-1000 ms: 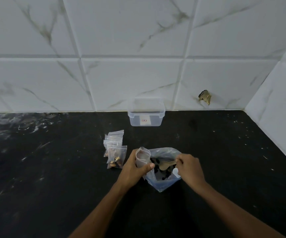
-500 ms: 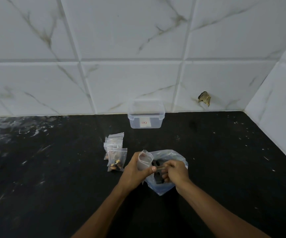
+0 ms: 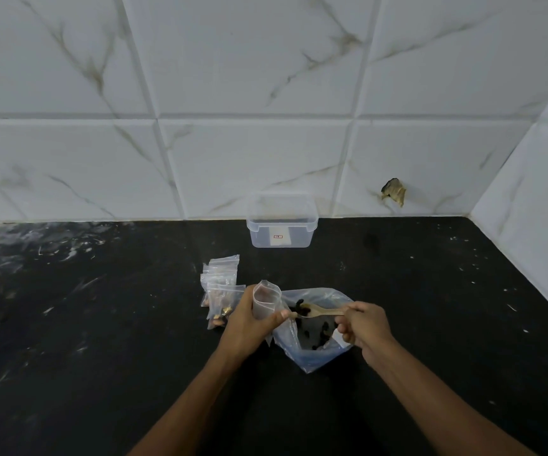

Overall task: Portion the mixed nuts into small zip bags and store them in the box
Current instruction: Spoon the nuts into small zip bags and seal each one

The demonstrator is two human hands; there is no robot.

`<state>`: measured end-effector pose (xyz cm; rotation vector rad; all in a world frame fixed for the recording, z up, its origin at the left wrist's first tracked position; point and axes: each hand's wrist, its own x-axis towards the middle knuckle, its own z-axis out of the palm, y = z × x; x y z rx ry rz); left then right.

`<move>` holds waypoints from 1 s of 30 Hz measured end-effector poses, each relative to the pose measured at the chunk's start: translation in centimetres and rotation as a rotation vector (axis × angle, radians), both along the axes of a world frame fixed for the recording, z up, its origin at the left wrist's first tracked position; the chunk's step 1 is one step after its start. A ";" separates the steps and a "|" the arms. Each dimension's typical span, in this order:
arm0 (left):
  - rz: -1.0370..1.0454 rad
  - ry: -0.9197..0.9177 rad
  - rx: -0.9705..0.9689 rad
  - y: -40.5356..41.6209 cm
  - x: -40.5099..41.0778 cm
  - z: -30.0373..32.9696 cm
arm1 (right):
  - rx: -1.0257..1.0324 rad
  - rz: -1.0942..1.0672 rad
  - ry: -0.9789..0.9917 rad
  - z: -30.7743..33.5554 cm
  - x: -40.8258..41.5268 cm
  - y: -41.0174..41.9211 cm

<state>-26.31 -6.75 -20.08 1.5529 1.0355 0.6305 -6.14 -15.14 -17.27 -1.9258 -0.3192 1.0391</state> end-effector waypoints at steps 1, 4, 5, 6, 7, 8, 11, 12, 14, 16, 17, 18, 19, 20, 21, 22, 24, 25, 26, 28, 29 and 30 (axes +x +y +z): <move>0.001 -0.001 0.008 0.0 0.0 0.2 | 0.014 0.002 0.024 0.5 0.3 -0.2; 0.008 -0.004 0.048 0.3 0.3 0.8 | 0.065 0.039 0.056 2.6 0.9 -0.6; 0.007 0.001 0.056 0.4 0.5 1.0 | 0.088 0.054 0.058 3.4 1.1 -0.7; 0.001 0.003 0.063 0.4 0.6 1.2 | 0.114 0.070 0.057 4.1 1.3 -0.7; -0.001 0.007 0.071 0.5 0.8 1.4 | 0.141 0.087 0.052 4.9 1.4 -0.7; -0.004 0.011 0.082 0.5 1.1 1.5 | 0.169 0.105 0.044 5.8 1.4 -0.6; -0.025 0.030 0.111 0.5 1.8 2.1 | 0.241 0.164 -0.008 8.1 1.3 -0.5; -0.035 0.041 0.124 0.5 2.1 2.3 | 0.260 0.198 -0.050 8.7 1.1 -0.5; -0.051 0.060 0.142 0.5 2.6 2.5 | 0.299 0.298 -0.248 9.6 0.6 -0.6; -0.063 0.045 0.140 0.5 3.1 2.6 | 0.368 0.438 -0.621 9.7 -0.2 -0.7; -0.065 0.031 0.135 0.5 3.3 2.6 | 0.430 0.517 -0.830 9.6 -0.6 -0.8; -0.062 0.022 0.134 0.5 3.5 2.6 | 0.494 0.609 -1.021 9.4 -1.0 -0.9; -0.058 0.016 0.137 0.5 3.6 2.6 | 0.529 0.715 -1.198 9.0 -1.2 -1.0; -0.054 0.010 0.140 0.5 3.7 2.6 | 0.546 0.818 -1.354 8.7 -1.4 -1.0; -0.053 0.001 0.137 0.5 3.7 2.6 | 0.544 0.890 -1.476 8.4 -1.6 -1.1; -0.055 -0.008 0.132 0.5 3.7 2.7 | 0.545 0.937 -1.556 8.2 -1.8 -1.2; -0.065 -0.019 0.124 0.6 3.6 2.7 | 0.565 0.965 -1.609 8.1 -2.1 -1.3; -0.067 -0.019 0.120 0.6 3.6 2.8 | 0.580 0.954 -1.618 8.2 -2.1 -1.4; -0.064 -0.017 0.118 0.6 3.5 2.8 | 0.594 0.925 -1.622 8.3 -2.1 -1.4; -0.037 -0.012 0.114 0.8 3.1 2.9 | 0.633 0.807 -1.553 8.4 -1.7 -1.2; -0.020 -0.015 0.109 0.8 2.8 2.9 | 0.650 0.717 -1.465 8.6 -1.4 -1.1; -0.007 -0.016 0.101 0.9 2.4 2.8 | 0.658 0.617 -1.365 8.7 -1.1 -1.1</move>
